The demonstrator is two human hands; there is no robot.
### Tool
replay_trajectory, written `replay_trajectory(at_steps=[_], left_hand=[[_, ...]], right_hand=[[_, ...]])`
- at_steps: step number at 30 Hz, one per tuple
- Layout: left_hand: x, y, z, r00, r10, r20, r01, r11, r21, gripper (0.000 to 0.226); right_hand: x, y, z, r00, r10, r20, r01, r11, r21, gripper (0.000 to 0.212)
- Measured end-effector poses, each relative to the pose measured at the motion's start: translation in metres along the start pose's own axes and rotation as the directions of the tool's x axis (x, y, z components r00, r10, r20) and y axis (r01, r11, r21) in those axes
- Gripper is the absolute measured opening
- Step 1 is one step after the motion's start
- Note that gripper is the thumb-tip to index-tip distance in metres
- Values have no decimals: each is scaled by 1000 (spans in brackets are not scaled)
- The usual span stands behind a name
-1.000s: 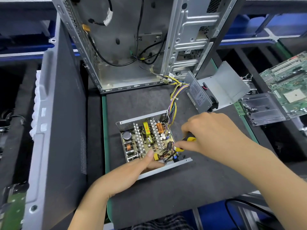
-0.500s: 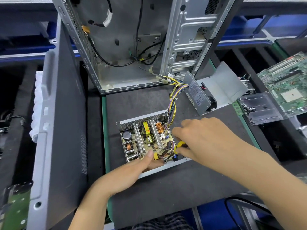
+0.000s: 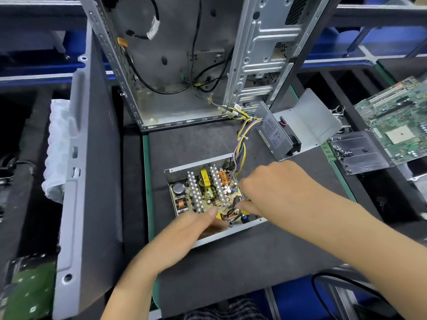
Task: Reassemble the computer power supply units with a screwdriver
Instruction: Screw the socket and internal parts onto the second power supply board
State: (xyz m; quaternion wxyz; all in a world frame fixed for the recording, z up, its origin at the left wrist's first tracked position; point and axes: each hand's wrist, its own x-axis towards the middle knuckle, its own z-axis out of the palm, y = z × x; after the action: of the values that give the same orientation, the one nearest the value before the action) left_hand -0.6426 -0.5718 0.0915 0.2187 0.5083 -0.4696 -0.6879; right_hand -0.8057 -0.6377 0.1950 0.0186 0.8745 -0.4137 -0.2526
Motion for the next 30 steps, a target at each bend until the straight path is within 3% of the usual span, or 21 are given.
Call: replay_trajectory(at_steps=[1,3,4,5,8,10,13,16,20,25,28,30], left_hand=[[0,3,3,991,96,-93,-103,992,-69,42],[4,9,8,903,316,-291,-320,947,35,10],[7,15,11,858,407,-314,-383,914,136,8],[11,21,15,831,470,-298,-421,881,215,22],[21,30,26,854,458,-247,-369,868,332,46],[26,29,28,847,467,-254,-380,866,324,37],[27,28,21,832,508,-225,-422,841,339,30],[23,29,10,859,494,-136,-443,849,286,29],[23,31,5,847,528,-67,-489,821,294,40],[27,29,10,834,542,-104,-502,823,266,18],[27,26,5,832,550,-77,-524,824,216,13],[24,25,-1,834,550,-52,-533,826,183,35]], right_hand=[[2,-3,2,999,26,-22,-26,999,-21,44],[3,-7,4,996,50,-73,-53,998,-41,44],[3,-9,3,996,63,-65,-65,997,-28,42],[2,-10,1,997,75,-35,-75,997,-12,40],[-2,-14,-4,998,59,-26,-58,998,26,27],[-7,-13,-1,996,45,-79,-34,991,127,22],[-16,-2,2,998,-33,-44,46,938,343,26],[-17,4,0,995,-89,-50,99,966,237,35],[-13,-2,-7,990,-117,-80,121,992,45,22],[-13,-13,-25,989,-106,-101,96,991,-92,34],[-17,-11,-25,985,-137,-108,135,990,-28,18],[-18,-9,-25,984,-157,-80,158,987,7,42]])
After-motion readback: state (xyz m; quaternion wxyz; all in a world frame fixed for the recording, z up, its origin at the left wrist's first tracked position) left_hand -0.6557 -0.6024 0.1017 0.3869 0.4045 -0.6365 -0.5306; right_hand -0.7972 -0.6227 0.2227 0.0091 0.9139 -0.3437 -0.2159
